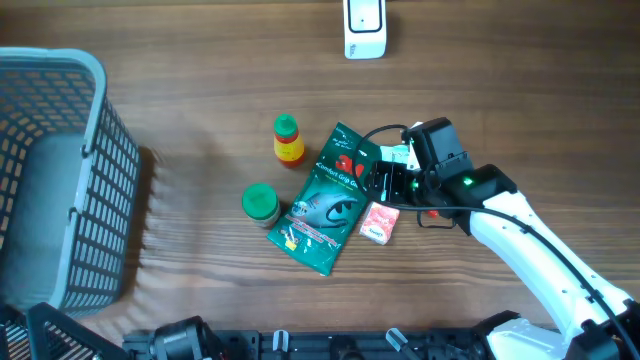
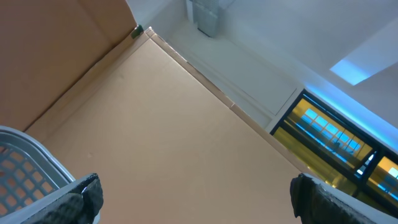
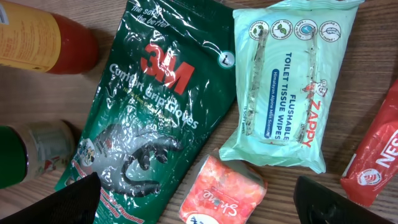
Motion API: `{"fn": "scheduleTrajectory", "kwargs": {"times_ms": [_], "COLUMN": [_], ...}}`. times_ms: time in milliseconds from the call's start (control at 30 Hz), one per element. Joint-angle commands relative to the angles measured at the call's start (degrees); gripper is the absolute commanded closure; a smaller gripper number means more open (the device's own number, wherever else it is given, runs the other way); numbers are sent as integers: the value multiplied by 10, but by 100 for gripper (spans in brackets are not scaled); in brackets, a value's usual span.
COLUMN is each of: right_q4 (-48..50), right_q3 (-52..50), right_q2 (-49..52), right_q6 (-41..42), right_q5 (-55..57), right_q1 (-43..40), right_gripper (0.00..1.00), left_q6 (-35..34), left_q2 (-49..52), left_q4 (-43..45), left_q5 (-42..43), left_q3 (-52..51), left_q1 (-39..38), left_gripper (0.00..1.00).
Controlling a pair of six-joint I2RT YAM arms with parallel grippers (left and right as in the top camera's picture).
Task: Scan the item barcode
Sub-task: 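Move the right gripper over the orange tissue pack, then grasp the orange tissue pack with the right gripper and lift it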
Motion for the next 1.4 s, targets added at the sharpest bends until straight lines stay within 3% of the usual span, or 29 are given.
{"fn": "scheduleTrajectory", "kwargs": {"times_ms": [0, 633, 1000, 1133, 1267, 1367], "right_q4": [2, 0, -2, -18, -23, -25], "right_q3": [6, 6, 5, 5, 5, -4], "right_q2": [4, 6, 70, 70, 70, 70], "right_q6": [-10, -10, -14, -131, -150, -242], "right_q5": [14, 54, 59, 58, 43, -24], "right_q1": [2, 2, 2, 2, 2, 2], "right_gripper": [0, 1, 1, 1, 11, 13], "left_q6": [-7, -7, -7, -7, -7, -7], "left_q2": [-8, -8, -8, -8, -8, -8], "left_q4": [3, 3, 3, 3, 3, 3], "left_q5": [-3, -3, -3, -3, -3, -3], "left_q3": [-3, -3, -3, -3, -3, -3], "left_q1": [-2, -2, -2, -3, -3, -3], "left_gripper": [0, 0, 0, 0, 0, 0]}}
